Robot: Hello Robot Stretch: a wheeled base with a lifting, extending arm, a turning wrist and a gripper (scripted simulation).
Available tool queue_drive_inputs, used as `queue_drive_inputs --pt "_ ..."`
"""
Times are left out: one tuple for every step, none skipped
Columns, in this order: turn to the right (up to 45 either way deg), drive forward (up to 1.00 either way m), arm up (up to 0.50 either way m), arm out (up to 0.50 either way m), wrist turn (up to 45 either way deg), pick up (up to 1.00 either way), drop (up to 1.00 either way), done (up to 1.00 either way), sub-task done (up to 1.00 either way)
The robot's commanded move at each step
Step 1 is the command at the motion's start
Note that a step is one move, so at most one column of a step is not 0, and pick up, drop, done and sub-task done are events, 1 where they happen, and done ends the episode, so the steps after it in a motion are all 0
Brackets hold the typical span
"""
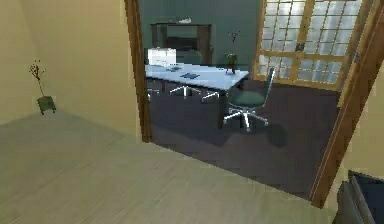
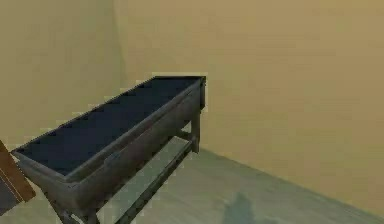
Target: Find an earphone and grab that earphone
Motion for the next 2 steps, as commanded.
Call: queue_drive_inputs --pt "45.0 0.0 0.0 0.0 0.0 0.0 0.0 0.0 0.0" --pt "45.0 0.0 0.0 0.0 0.0 0.0 0.0 0.0 0.0"
